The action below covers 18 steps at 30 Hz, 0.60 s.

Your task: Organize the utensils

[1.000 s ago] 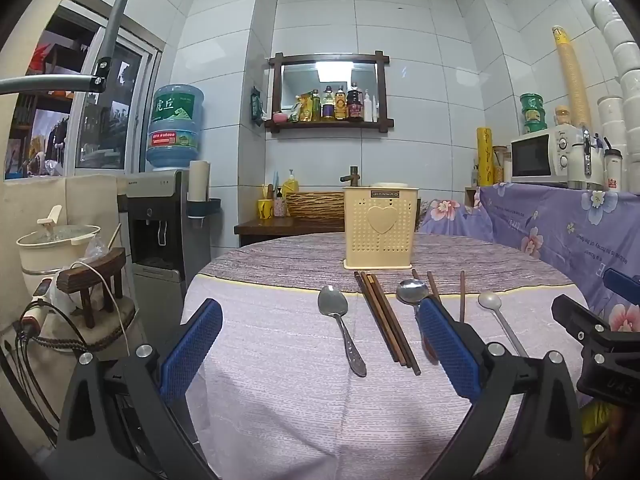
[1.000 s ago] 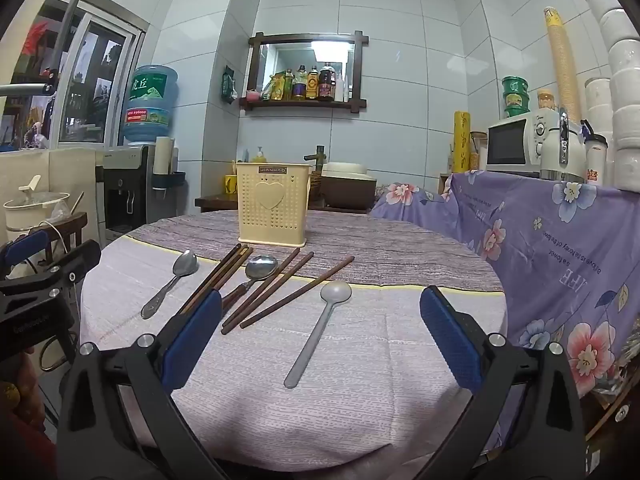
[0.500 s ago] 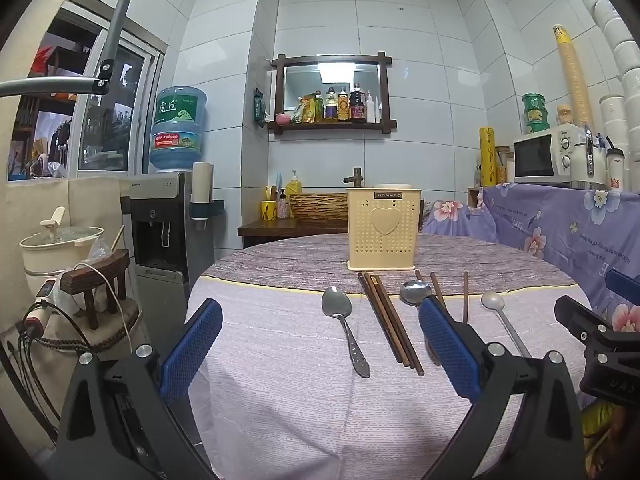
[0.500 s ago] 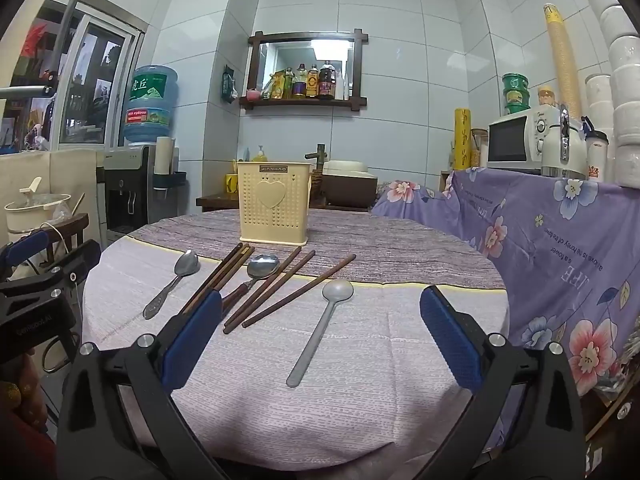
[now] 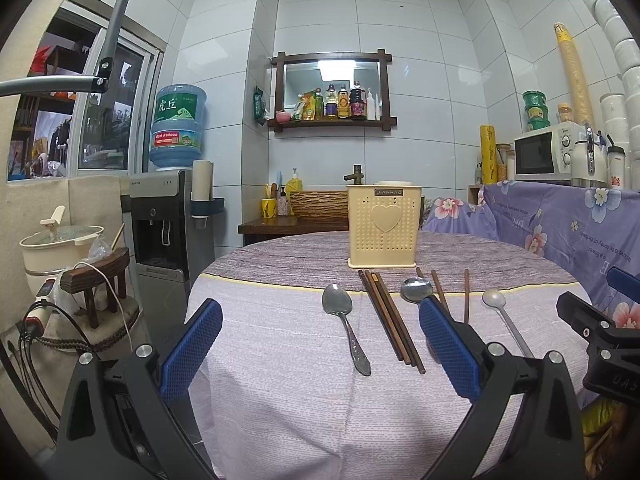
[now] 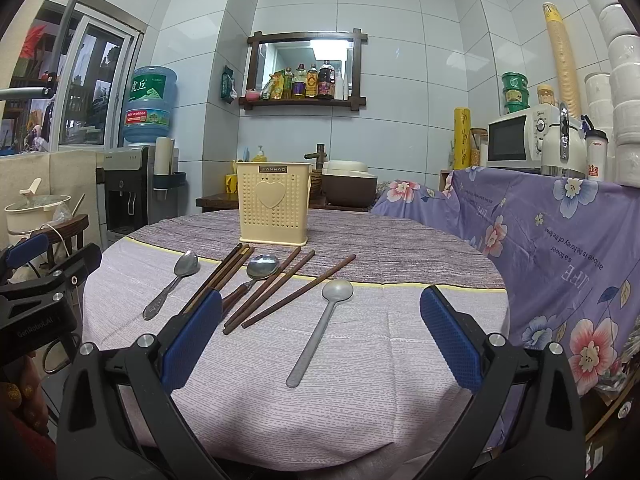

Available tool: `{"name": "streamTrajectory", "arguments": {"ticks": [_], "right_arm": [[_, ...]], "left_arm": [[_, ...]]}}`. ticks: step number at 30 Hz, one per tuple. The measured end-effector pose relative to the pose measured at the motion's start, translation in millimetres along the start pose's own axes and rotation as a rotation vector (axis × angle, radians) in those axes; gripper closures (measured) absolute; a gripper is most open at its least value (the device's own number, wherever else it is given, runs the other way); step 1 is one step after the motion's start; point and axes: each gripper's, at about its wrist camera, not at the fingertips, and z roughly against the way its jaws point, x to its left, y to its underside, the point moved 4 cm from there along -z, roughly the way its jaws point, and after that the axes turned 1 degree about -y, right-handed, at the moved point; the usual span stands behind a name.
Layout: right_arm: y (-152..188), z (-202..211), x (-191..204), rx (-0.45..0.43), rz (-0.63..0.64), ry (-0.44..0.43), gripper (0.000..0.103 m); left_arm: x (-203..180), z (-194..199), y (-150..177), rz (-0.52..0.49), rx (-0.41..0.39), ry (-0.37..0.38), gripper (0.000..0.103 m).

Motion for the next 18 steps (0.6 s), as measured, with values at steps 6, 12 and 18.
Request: {"name": "streamTrajectory", "arguments": {"ticks": [6, 12, 18], "right_arm": [[1, -2, -2, 0.002, -0.003, -0.002, 0.005], [0, -4, -3, 0.006, -0.007, 0.0, 0.005], [0, -3, -3, 0.006, -0.006, -0.001, 0.005]], "left_arm": [[5, -4, 3, 0.002, 0.01, -0.001, 0.005], [8, -5, 3, 0.0, 0.011, -0.002, 0.005], [10, -5, 4, 0.001, 0.012, -0.002, 0.005]]}}
